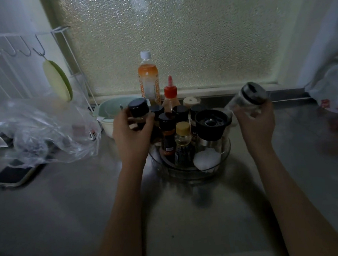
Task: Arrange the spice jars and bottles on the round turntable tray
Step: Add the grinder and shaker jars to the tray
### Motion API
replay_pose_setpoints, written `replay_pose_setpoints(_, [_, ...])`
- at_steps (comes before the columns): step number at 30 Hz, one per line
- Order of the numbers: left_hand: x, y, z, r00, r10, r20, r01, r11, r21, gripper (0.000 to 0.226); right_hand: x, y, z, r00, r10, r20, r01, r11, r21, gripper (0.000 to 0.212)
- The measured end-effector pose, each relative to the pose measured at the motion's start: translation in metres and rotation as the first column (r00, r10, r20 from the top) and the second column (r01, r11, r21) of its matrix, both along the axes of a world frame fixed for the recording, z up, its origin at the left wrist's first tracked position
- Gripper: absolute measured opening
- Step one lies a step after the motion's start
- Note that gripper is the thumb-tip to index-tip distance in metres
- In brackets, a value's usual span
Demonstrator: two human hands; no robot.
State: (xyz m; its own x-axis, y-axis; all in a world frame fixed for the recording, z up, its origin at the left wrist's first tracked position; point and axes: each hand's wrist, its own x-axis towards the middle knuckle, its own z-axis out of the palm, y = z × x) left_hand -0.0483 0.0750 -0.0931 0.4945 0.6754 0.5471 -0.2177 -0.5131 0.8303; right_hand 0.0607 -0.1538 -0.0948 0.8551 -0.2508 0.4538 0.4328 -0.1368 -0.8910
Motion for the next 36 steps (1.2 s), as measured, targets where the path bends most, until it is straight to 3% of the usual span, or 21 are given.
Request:
replay_pose_setpoints(3, [-0.004, 0.003, 0.0, 0.966, -0.225, -0.127, 0.223, 0.974, -0.026, 0.035, 0.001, 0.001, -0.001, 0.998, 0.067, -0.005, -0.067, 0.997, -0.023, 0.047])
replay_pose_setpoints(6, [-0.007, 0.008, -0.001, 0.838, -0.49, -0.242, 0.48, 0.871, -0.102, 0.032, 0.004, 0.001, -0.005, 0.985, 0.164, -0.054, -0.161, 0.986, 0.044, 0.044])
replay_pose_setpoints(9, [-0.009, 0.01, -0.001, 0.709, -0.662, -0.245, 0.63, 0.75, -0.204, 0.046, 0.006, 0.002, -0.006, 0.965, 0.253, -0.069, -0.248, 0.966, 0.069, 0.048])
replay_pose_setpoints(12, [-0.007, 0.009, 0.0, 0.695, -0.691, -0.199, 0.643, 0.721, -0.26, 0.046, 0.009, 0.002, -0.006, 0.928, 0.363, -0.079, -0.357, 0.931, 0.077, 0.038])
replay_pose_setpoints(16, [-0.004, 0.009, 0.002, 0.688, -0.723, -0.063, 0.674, 0.67, -0.311, 0.038, 0.011, 0.001, -0.006, 0.855, 0.5, -0.138, -0.505, 0.863, -0.004, 0.042])
replay_pose_setpoints(20, [-0.001, 0.013, 0.0, 0.763, -0.645, 0.049, 0.614, 0.697, -0.37, 0.033, 0.01, -0.003, -0.007, 0.81, 0.556, -0.185, -0.581, 0.804, -0.127, 0.048])
replay_pose_setpoints(23, [0.002, 0.007, -0.003, 0.805, -0.594, 0.016, 0.54, 0.72, -0.435, 0.021, 0.01, -0.005, -0.01, 0.751, 0.632, -0.19, -0.648, 0.761, -0.031, 0.046])
replay_pose_setpoints(25, [0.005, 0.005, -0.008, 0.762, -0.647, 0.006, 0.559, 0.654, -0.51, 0.037, 0.01, -0.005, -0.012, 0.75, 0.631, -0.2, -0.649, 0.76, -0.033, 0.046])
replay_pose_setpoints(28, [0.01, 0.001, -0.01, 0.692, -0.72, 0.045, 0.609, 0.549, -0.572, 0.042, 0.012, -0.005, -0.016, 0.747, 0.619, -0.242, -0.647, 0.76, -0.053, 0.038])
replay_pose_setpoints(31, [0.013, -0.001, -0.01, 0.673, -0.735, 0.088, 0.627, 0.503, -0.595, 0.048, 0.01, -0.002, -0.019, 0.672, 0.681, -0.291, -0.711, 0.703, 0.005, 0.039])
replay_pose_setpoints(34, [0.01, -0.013, -0.006, 0.678, -0.73, 0.086, 0.626, 0.511, -0.589, 0.049, 0.006, 0.003, -0.017, 0.592, 0.746, -0.304, -0.748, 0.65, 0.137, 0.039])
replay_pose_setpoints(36, [0.013, -0.011, -0.011, 0.695, -0.717, 0.054, 0.582, 0.516, -0.628, 0.047, 0.005, 0.006, -0.014, 0.615, 0.728, -0.304, -0.715, 0.677, 0.173, 0.031])
